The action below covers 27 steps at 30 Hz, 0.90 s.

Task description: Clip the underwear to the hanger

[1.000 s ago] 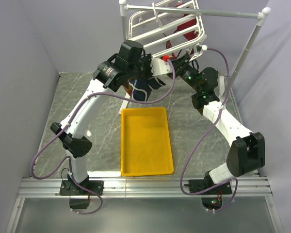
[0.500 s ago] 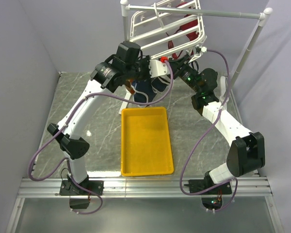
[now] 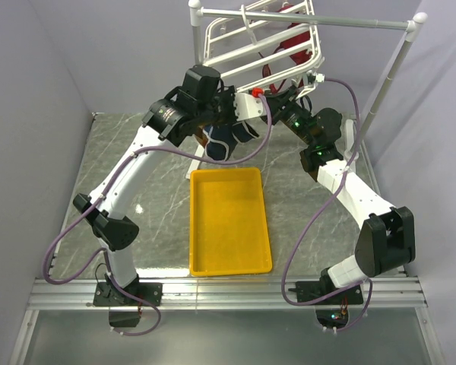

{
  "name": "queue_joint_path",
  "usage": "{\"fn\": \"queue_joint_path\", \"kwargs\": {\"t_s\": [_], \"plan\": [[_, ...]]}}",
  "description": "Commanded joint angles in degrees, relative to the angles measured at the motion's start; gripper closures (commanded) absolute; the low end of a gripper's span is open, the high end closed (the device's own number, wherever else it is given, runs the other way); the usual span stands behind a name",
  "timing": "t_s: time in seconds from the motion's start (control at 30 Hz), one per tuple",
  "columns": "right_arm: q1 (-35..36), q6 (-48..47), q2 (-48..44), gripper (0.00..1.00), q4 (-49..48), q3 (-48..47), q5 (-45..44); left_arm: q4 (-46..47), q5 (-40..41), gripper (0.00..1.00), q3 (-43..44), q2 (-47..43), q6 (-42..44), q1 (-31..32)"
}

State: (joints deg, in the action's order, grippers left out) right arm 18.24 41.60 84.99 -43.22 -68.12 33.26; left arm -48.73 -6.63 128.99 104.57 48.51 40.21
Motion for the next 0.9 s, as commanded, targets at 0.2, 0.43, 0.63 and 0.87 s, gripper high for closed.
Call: {"fn": "queue_joint_path", "kwargs": {"t_s": [0.2,0.43,0.63,0.87], "plan": [[0.7,-9.1,0.0,1.0,1.3,-0.2,2.8,3.0,-2.6,1.0,6.0,0.3,-4.1,0.7],[0.9,-11.5,0.0,1.0,2.9,-0.4,1.6,3.6,-4.2,1.0,4.9,-1.0,-4.6,0.5],[0.7,-5.3,0.5,1.0,0.1,-1.1,3.0,4.7,-0.8,1.0,0.1,-1.7,-2.5,0.8],[0.1,-1.9,0.4,1.0,-3.6,-1.4,4.0,0.8,1.2,1.0,-0.2,-0.2,-0.8,0.8]]}}
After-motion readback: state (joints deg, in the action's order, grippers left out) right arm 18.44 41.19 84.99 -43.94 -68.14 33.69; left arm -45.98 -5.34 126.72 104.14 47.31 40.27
